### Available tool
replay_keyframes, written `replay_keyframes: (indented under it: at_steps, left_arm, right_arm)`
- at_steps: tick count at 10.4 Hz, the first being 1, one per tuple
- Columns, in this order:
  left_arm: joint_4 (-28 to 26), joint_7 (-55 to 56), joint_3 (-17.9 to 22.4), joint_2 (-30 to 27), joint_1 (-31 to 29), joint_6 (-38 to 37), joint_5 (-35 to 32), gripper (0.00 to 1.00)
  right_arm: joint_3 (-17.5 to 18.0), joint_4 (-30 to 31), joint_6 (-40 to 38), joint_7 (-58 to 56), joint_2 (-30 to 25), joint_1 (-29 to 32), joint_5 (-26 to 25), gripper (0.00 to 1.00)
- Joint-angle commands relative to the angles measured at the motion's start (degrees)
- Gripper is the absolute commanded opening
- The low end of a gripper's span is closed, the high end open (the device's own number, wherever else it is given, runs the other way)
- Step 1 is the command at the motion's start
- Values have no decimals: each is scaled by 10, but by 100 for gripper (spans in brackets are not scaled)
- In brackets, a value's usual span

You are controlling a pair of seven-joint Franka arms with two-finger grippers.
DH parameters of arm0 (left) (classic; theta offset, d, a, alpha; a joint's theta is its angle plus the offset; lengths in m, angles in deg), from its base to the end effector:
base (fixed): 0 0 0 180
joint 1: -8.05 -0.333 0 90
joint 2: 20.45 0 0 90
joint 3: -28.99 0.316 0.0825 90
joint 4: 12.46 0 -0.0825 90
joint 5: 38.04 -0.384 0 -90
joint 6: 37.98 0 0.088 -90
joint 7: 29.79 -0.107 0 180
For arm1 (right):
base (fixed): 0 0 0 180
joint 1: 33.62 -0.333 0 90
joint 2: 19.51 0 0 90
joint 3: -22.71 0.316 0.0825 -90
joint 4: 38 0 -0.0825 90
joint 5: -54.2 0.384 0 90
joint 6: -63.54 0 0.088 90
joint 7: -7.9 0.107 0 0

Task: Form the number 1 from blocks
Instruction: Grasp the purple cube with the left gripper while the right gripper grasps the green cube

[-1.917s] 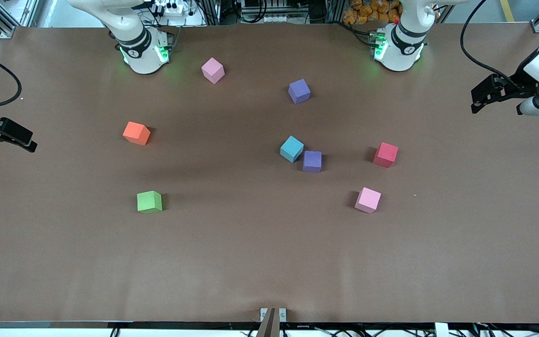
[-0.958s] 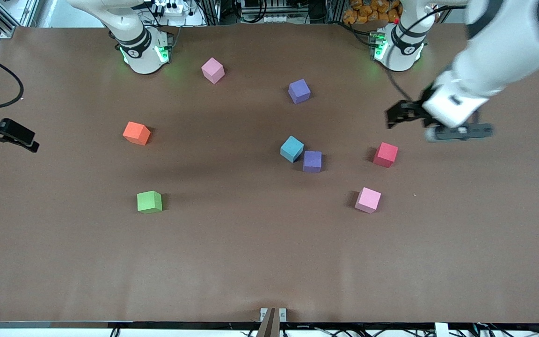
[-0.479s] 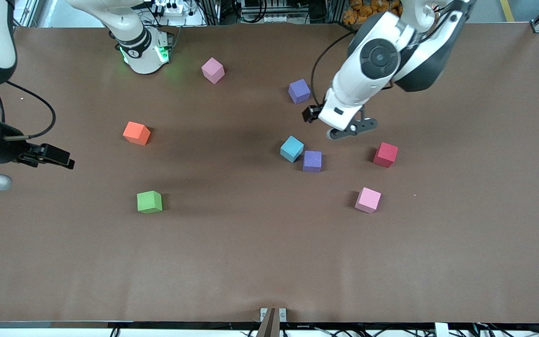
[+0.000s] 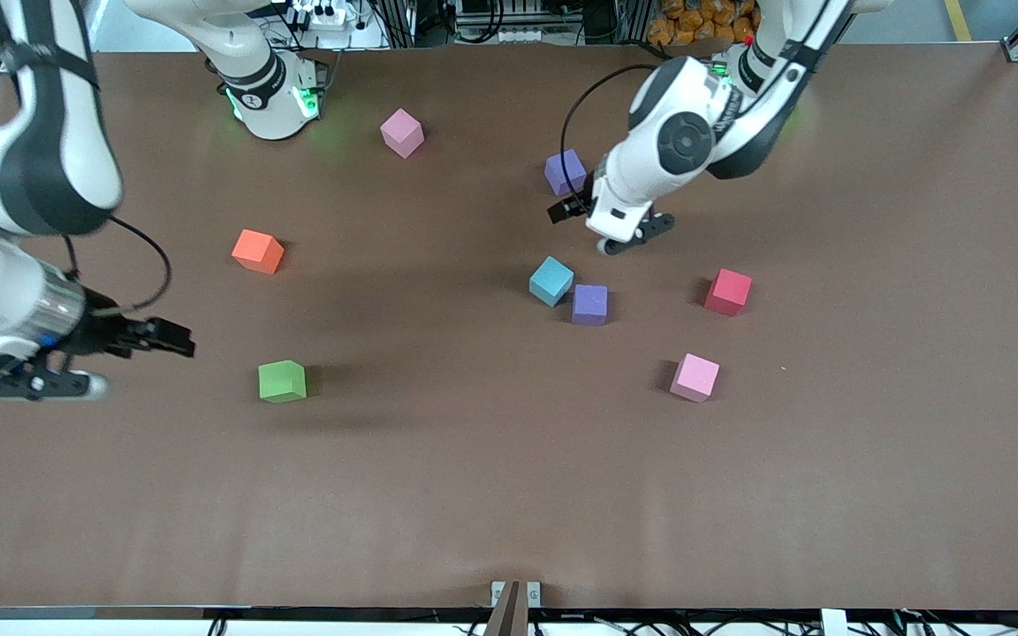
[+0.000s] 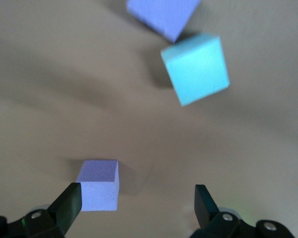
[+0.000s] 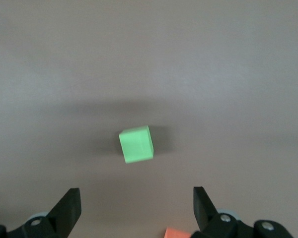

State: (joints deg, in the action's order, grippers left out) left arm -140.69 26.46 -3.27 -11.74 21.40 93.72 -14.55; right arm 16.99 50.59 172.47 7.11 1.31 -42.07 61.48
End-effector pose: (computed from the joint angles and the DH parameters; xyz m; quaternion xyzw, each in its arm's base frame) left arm 0.3665 -0.3854 0.3083 0.9541 0.2310 -0.1694 0.0878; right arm 0.6645 0.0491 0.4428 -0.9990 -0.0131 0.0038 0.0422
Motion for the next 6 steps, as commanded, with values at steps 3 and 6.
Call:
replay_keyframes:
  at_steps: [3, 6]
  left_arm:
    - [-112, 54, -91, -3, 2, 107, 13, 100]
    - [-141, 68, -112, -2, 0, 119, 13, 100]
  right_arm:
    - [-3, 60, 154, -65, 66, -35, 9, 100]
    - [-3, 91, 164, -65, 69, -33, 33, 100]
